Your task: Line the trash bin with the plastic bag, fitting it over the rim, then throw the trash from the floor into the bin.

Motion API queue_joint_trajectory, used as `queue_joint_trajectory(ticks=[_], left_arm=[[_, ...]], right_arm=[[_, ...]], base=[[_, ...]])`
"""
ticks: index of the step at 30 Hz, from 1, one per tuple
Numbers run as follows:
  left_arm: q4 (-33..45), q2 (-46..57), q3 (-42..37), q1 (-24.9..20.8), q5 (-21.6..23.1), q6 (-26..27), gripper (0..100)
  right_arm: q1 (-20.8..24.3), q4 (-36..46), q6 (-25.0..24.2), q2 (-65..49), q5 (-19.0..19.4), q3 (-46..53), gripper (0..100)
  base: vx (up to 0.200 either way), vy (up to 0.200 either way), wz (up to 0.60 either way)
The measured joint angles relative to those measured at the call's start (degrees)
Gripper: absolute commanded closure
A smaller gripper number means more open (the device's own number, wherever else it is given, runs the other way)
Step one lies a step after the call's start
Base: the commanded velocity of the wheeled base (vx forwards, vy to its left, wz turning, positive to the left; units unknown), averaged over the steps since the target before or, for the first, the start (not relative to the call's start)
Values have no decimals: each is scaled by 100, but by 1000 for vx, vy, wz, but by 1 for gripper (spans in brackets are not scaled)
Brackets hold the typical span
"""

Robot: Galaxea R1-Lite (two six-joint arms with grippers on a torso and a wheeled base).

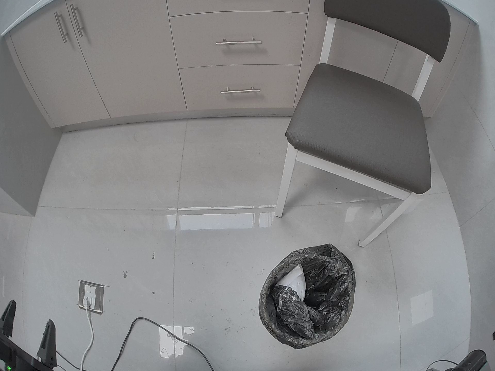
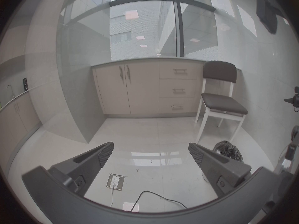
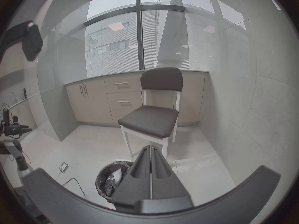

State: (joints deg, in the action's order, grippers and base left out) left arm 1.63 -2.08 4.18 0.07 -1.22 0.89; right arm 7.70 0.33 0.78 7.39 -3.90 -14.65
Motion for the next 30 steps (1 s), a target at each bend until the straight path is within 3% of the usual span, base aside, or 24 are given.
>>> queue_joint_trajectory(ticks=[5,9,15,24,30], left_arm=[[-44,94,-236,-5,122,33,0],[-71,123,-295,-5,133,-157,0],[-134,143,-317,-7,146,-27,0],[-139,145,-319,-7,165,-10,0],[-137,145,-317,-7,166,-34,0]], right_arm=[[0,-407,74,-122,-89,603,100],[0,-424,83,-179,-167,750,100],[-22,-412,193,-207,-362,1085,100],[-741,-389,767,-354,-644,1339,100],[-797,-378,617,-563,-349,1362,100]], base=[[0,0,0],[0,0,0],[0,0,0],[0,0,0],[0,0,0]])
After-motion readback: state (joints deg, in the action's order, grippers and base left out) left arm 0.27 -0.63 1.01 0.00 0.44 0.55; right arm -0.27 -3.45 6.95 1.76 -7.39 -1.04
